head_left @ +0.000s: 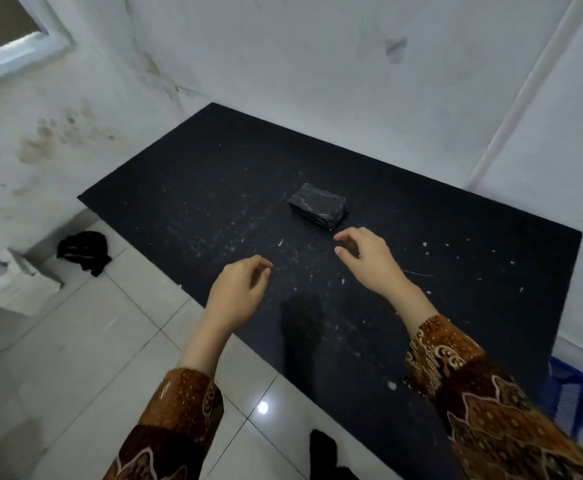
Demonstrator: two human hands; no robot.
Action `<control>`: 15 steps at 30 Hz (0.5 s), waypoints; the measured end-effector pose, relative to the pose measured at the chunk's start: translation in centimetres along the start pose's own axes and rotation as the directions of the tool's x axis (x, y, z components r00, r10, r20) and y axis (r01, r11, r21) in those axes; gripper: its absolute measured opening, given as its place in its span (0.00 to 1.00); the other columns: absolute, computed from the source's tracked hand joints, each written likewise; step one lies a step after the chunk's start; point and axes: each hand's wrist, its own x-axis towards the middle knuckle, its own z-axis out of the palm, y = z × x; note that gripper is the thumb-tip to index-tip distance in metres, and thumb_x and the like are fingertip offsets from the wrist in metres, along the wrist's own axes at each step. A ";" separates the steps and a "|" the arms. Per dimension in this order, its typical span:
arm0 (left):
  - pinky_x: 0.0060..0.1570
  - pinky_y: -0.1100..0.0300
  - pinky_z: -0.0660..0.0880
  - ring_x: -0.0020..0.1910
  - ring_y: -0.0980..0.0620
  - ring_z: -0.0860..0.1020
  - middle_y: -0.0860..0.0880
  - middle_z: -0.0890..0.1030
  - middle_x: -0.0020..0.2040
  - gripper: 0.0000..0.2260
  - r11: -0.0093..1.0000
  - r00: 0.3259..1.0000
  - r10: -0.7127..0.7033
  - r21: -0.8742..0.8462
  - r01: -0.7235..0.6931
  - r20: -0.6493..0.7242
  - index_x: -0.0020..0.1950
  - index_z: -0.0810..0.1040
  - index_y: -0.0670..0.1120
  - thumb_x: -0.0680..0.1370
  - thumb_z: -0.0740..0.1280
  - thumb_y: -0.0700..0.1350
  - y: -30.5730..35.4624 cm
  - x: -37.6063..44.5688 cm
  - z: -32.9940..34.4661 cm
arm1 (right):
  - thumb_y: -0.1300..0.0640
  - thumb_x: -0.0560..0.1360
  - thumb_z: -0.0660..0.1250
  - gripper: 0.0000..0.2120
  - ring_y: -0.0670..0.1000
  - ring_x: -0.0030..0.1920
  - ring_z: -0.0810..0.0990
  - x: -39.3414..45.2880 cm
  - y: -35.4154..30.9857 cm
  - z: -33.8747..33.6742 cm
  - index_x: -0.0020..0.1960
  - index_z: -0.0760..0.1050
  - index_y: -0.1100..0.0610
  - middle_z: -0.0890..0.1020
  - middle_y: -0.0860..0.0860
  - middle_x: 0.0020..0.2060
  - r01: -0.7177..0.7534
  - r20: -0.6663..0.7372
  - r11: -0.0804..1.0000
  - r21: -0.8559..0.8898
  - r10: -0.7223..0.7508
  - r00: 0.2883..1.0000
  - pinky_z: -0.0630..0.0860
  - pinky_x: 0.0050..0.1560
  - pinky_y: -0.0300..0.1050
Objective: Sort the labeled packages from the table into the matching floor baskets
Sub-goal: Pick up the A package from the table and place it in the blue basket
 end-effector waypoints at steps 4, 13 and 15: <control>0.48 0.51 0.77 0.46 0.50 0.80 0.49 0.83 0.47 0.10 0.999 0.998 0.033 -0.027 -0.031 0.061 0.56 0.79 0.48 0.78 0.61 0.46 -2.5 6.6 -0.5 | 0.52 0.77 0.62 0.14 0.54 0.61 0.71 4.2 1.0 1.4 0.62 0.73 0.54 0.76 0.54 0.58 -0.088 -0.001 0.993 -0.084 0.088 0.996 0.70 0.56 0.47; 0.51 0.50 0.77 0.52 0.46 0.79 0.46 0.81 0.54 0.12 0.973 0.923 0.209 0.027 -0.230 0.322 0.60 0.75 0.47 0.78 0.61 0.45 -7.7 23.1 2.6 | 0.55 0.76 0.66 0.28 0.57 0.71 0.63 11.8 4.1 5.2 0.72 0.60 0.53 0.65 0.56 0.71 -0.391 -0.078 0.920 -0.018 0.388 0.918 0.65 0.68 0.51; 0.54 0.49 0.76 0.59 0.44 0.76 0.45 0.75 0.62 0.18 0.948 0.880 0.272 0.048 -0.314 0.389 0.68 0.69 0.47 0.78 0.61 0.45 -8.1 26.5 3.7 | 0.54 0.74 0.69 0.37 0.57 0.74 0.57 13.1 3.9 6.2 0.75 0.52 0.49 0.59 0.54 0.75 -0.452 -0.087 0.891 0.036 0.453 0.887 0.61 0.72 0.54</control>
